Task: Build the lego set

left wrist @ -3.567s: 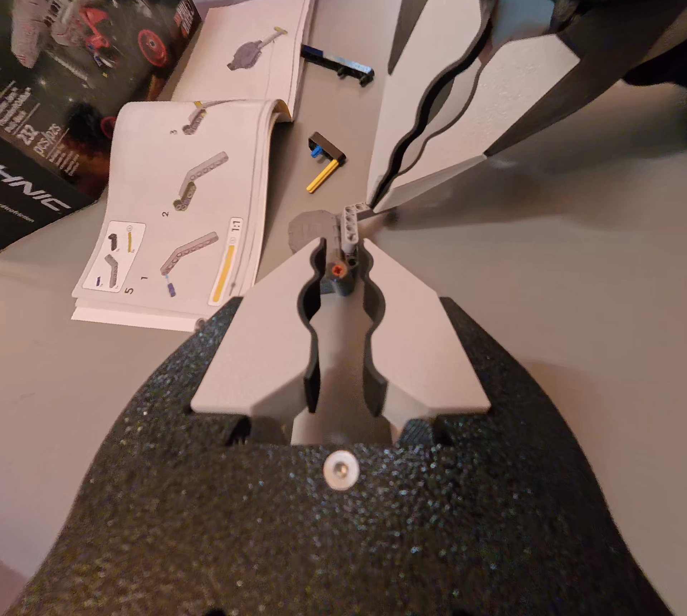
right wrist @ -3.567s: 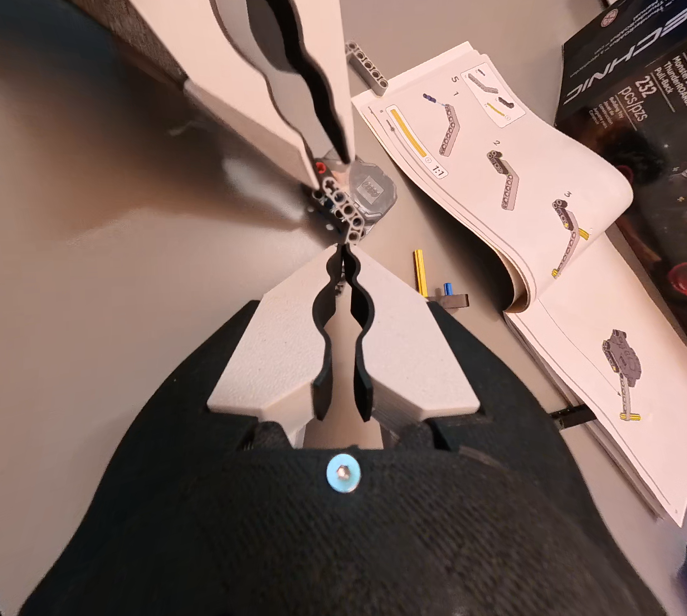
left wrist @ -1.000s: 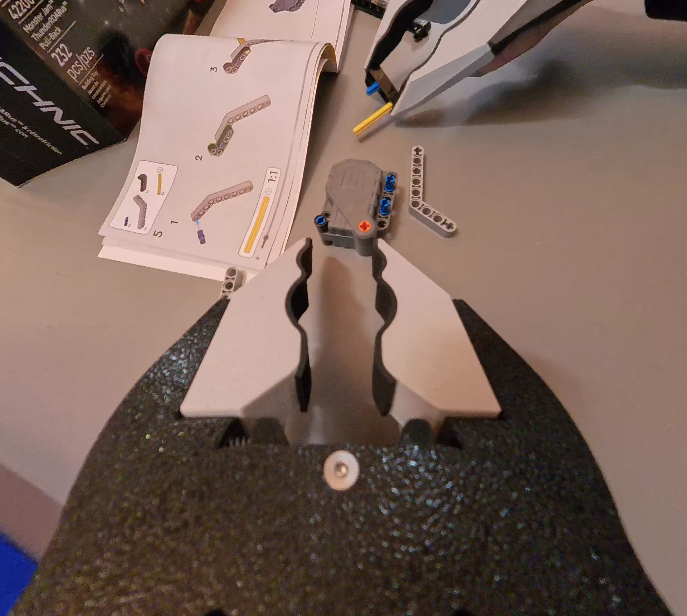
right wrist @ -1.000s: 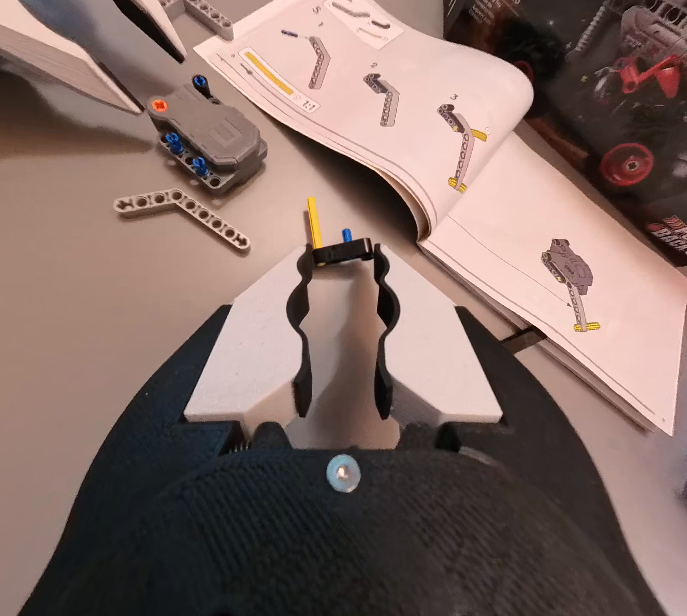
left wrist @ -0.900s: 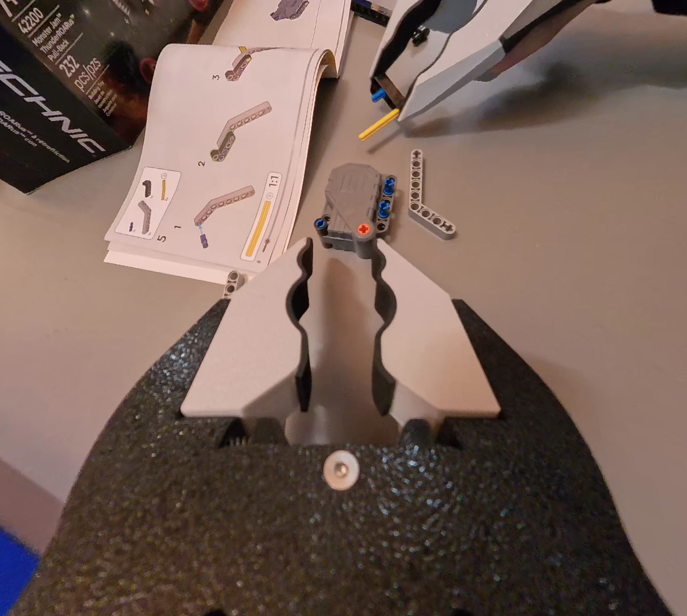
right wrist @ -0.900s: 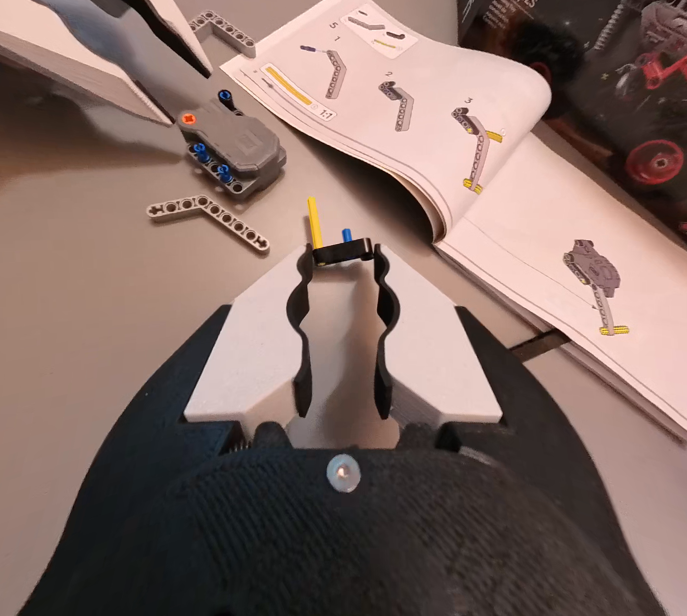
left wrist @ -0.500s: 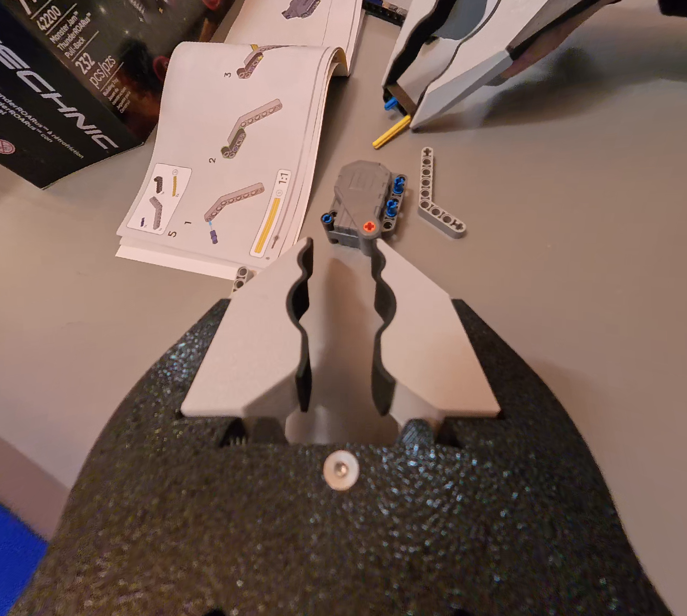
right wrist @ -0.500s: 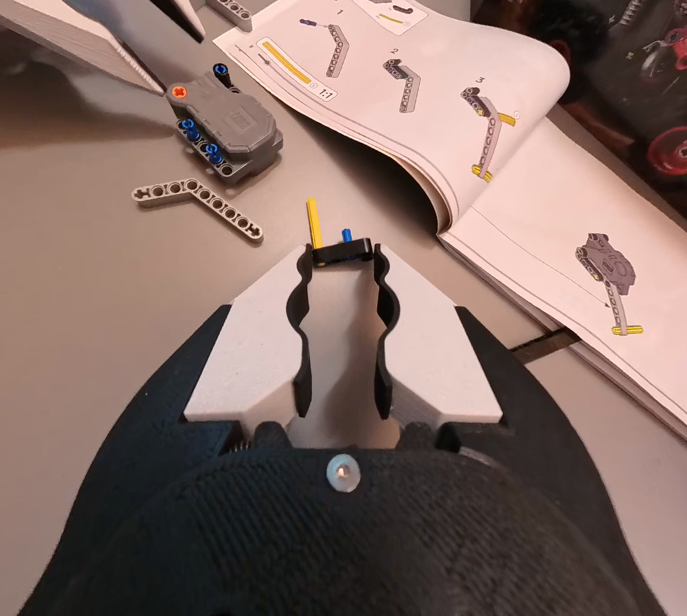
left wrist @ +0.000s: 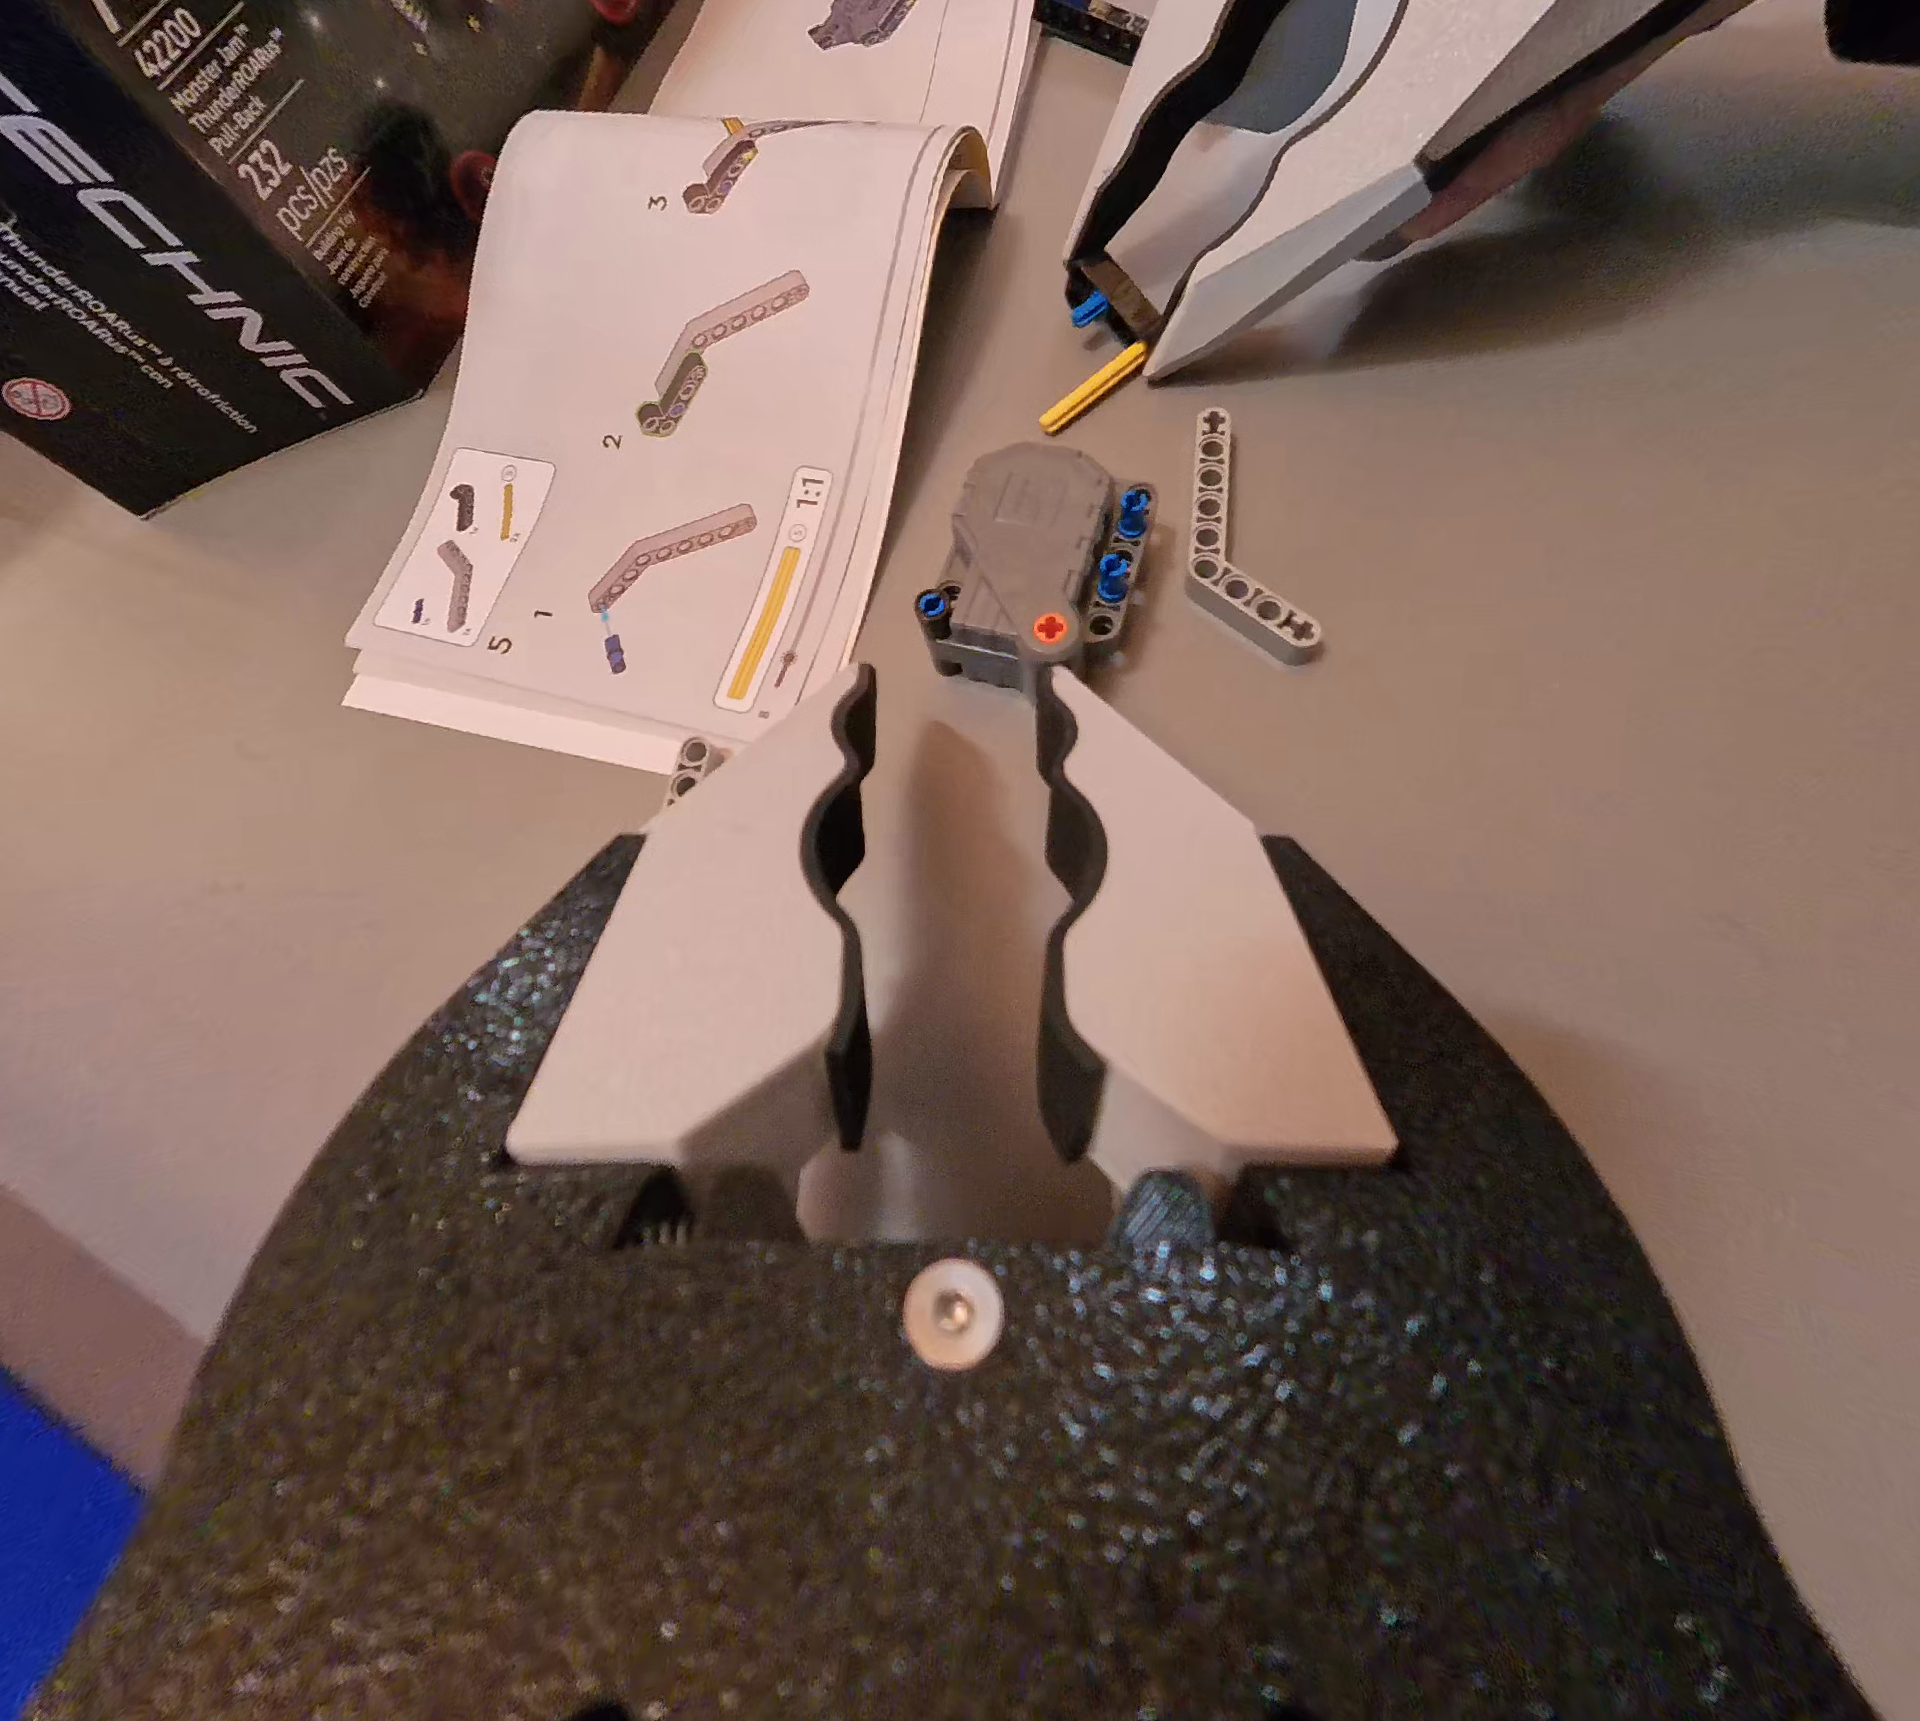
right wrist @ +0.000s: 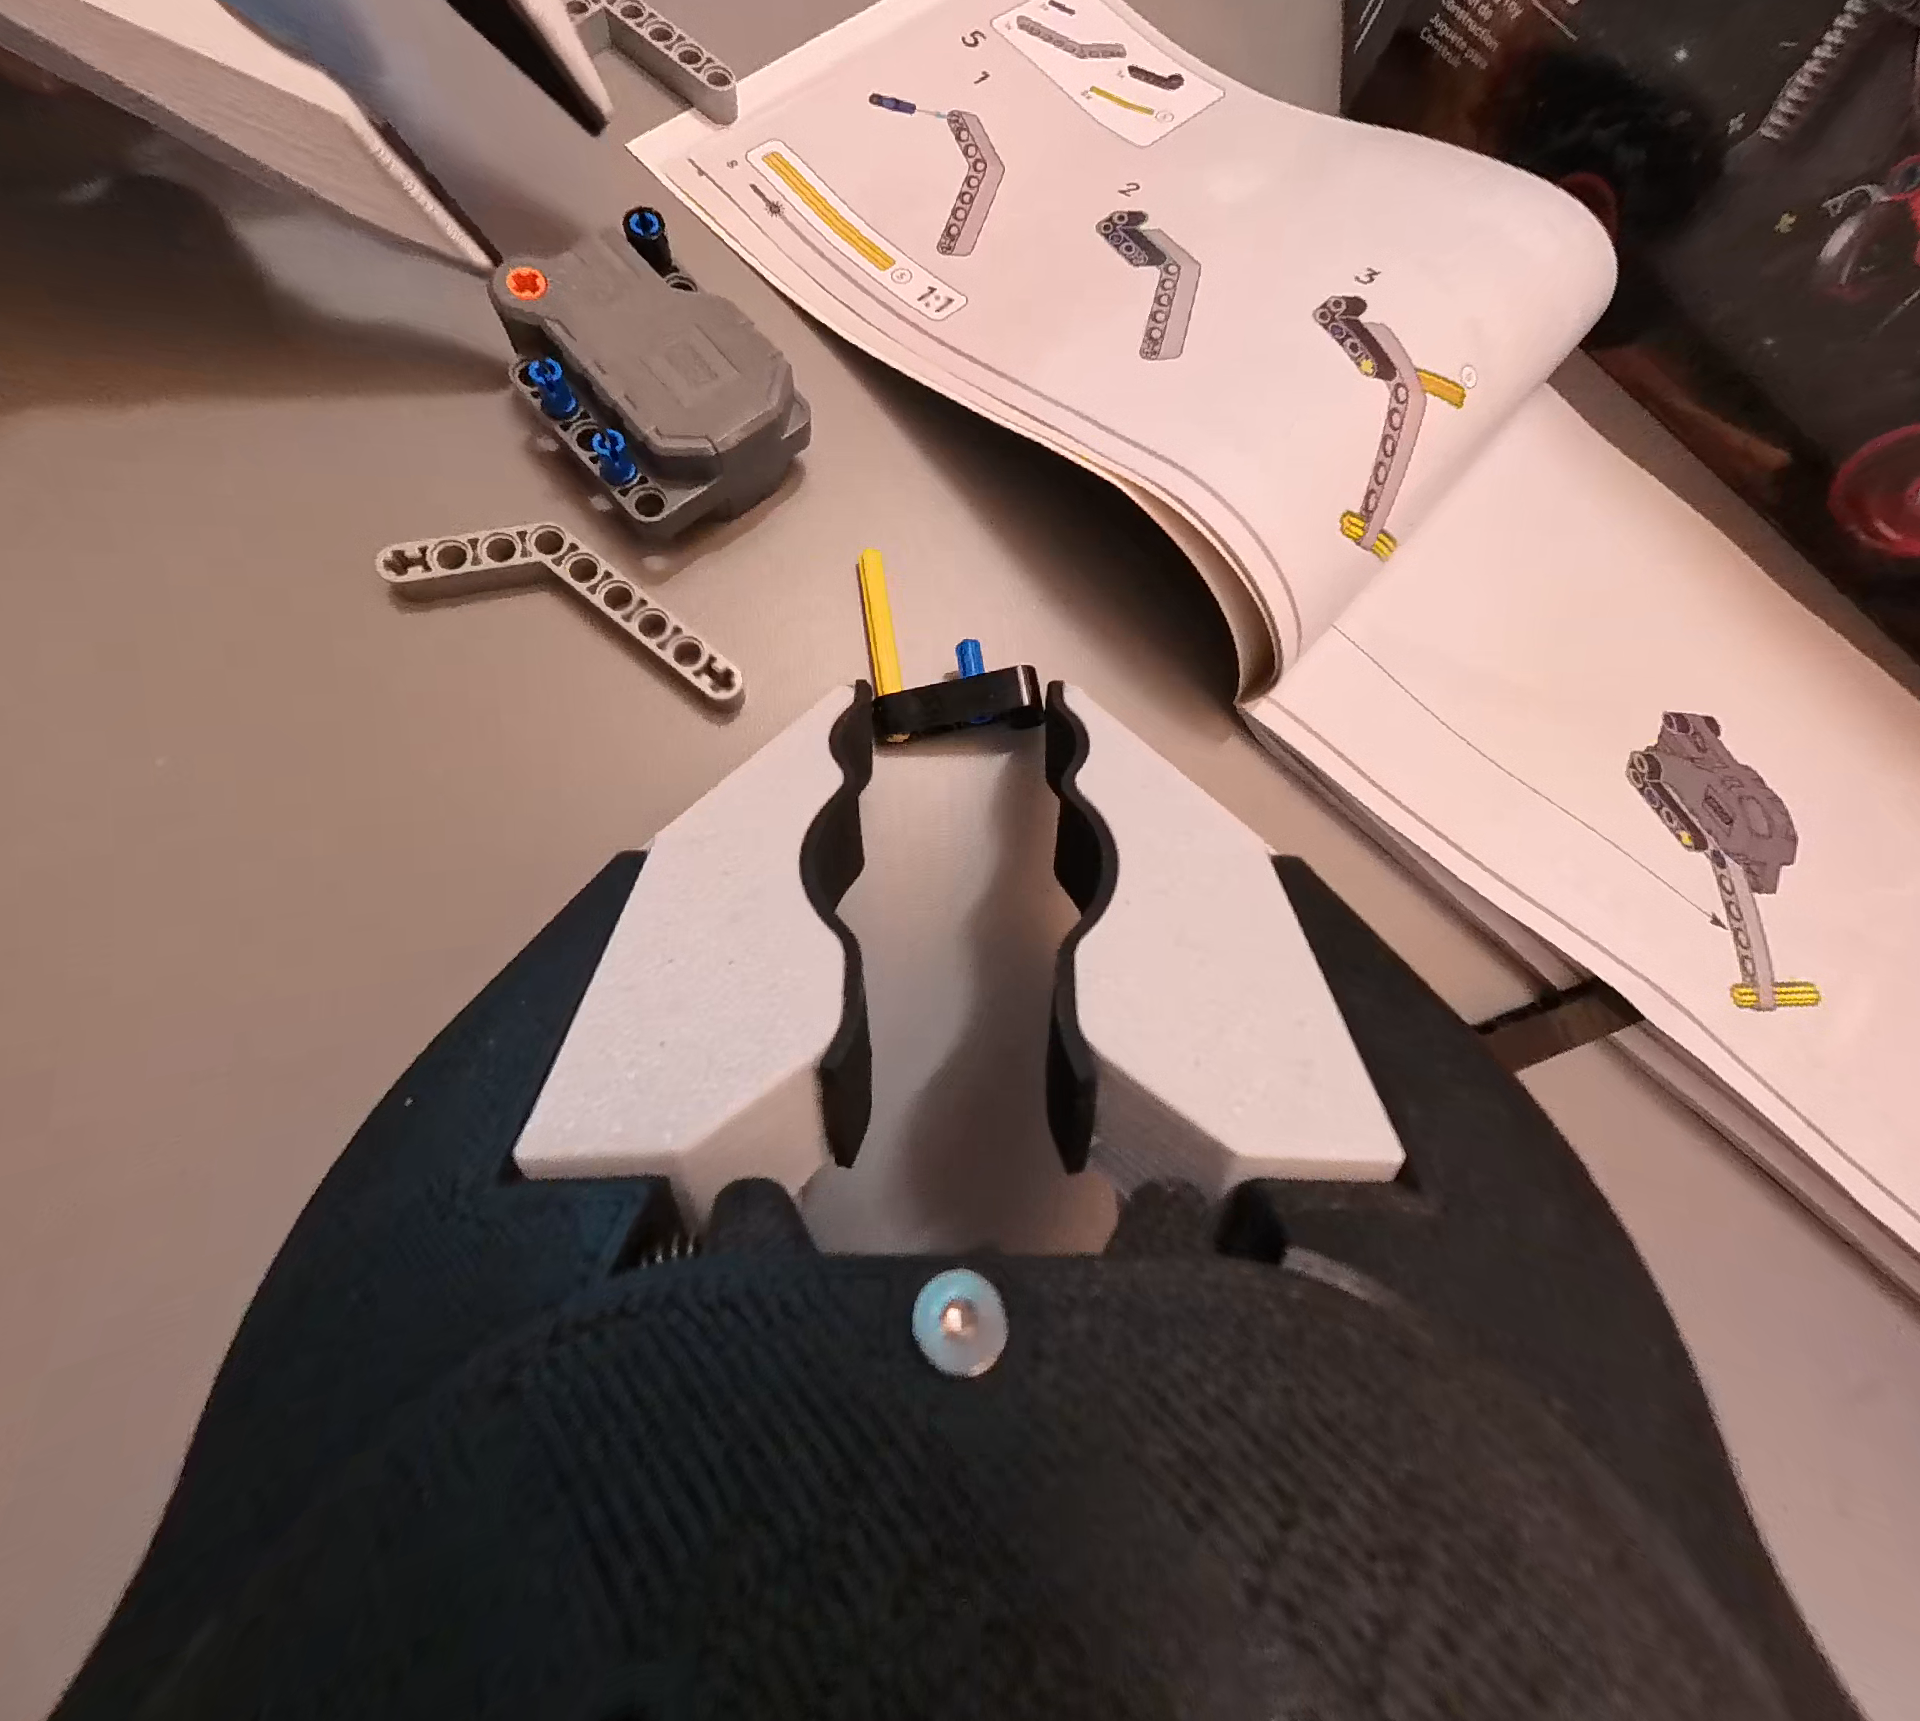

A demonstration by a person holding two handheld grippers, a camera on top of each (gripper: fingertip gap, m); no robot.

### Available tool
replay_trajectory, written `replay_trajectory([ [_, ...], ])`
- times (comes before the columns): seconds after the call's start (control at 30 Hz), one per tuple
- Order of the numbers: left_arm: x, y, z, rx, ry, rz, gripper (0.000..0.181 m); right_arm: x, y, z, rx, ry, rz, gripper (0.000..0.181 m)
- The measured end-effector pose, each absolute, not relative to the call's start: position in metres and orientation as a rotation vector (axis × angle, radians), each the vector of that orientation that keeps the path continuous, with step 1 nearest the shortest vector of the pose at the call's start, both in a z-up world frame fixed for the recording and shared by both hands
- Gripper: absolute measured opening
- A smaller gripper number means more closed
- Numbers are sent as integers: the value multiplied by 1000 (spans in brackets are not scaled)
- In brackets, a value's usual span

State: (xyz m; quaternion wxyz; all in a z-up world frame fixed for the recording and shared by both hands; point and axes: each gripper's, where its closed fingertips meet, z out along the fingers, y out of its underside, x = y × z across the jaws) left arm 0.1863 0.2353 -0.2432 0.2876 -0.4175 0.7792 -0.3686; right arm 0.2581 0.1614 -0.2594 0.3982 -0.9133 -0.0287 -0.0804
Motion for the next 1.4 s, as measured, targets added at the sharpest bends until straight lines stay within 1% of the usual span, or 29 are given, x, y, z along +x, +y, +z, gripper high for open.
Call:
replay_trajectory([
  [0.43, 185, 240, -240, -1154, 2061, -1013, 27, 257, 165, -259, -2310, -133, -175, 31],
  [0.63, 183, 246, -232, -1245, 2000, -1126, 28, 256, 166, -259, -2322, -170, -177, 31],
  [0.97, 177, 241, -221, -1282, 1965, -1287, 27, 244, 155, -257, -2323, -169, 100, 31],
  [1.1, 176, 237, -216, -1236, 1966, -1303, 27, 241, 154, -232, -2184, -67, 147, 31],
  [1.23, 174, 223, -202, -1117, 1954, -1384, 27, 223, 160, -177, -1828, 4, 298, 31],
  [1.3, 172, 214, -194, -1043, 1945, -1421, 27, 218, 162, -159, -1710, 26, 365, 31],
  [1.4, 172, 210, -185, -961, 1917, -1406, 27, 216, 164, -155, -1739, -114, 232, 31],
])
